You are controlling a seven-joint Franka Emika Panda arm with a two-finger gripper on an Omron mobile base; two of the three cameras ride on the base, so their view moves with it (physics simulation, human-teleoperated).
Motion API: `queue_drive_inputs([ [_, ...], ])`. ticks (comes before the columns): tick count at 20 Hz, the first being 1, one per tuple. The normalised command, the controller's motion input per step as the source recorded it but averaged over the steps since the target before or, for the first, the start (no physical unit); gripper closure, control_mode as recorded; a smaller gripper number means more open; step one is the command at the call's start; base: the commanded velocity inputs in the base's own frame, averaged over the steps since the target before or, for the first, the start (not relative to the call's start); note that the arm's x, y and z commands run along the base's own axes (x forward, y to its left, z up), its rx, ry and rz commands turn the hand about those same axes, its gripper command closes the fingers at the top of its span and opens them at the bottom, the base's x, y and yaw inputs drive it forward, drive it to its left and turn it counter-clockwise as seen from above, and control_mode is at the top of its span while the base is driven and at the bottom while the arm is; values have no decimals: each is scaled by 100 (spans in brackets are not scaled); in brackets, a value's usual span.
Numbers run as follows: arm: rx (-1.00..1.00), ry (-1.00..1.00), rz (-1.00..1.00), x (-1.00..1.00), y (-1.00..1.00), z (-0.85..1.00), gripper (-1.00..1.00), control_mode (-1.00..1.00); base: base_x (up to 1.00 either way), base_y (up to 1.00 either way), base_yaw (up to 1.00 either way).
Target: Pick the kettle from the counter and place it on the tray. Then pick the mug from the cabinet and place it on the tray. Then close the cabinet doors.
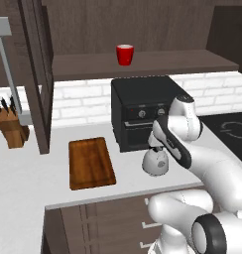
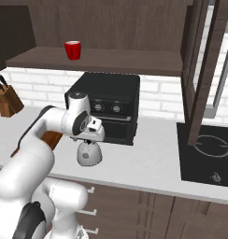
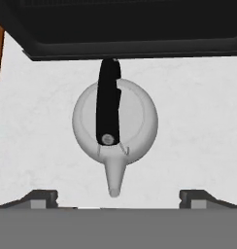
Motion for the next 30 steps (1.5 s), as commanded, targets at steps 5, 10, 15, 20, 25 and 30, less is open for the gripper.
queue_drive_inputs([
  [5,0,0,0,25,-1,-15,-100,-100,0,0,0],
  [10,0,-1,0,32,11,-12,-100,-100,0,0,0],
  [15,0,0,0,31,0,-14,-100,-100,0,0,0],
  [20,0,0,0,21,0,-24,-100,-100,0,0,0],
  [25,0,0,0,-4,0,-22,-100,-100,0,0,0],
  [30,0,-3,0,-30,0,-9,-100,-100,0,0,0],
])
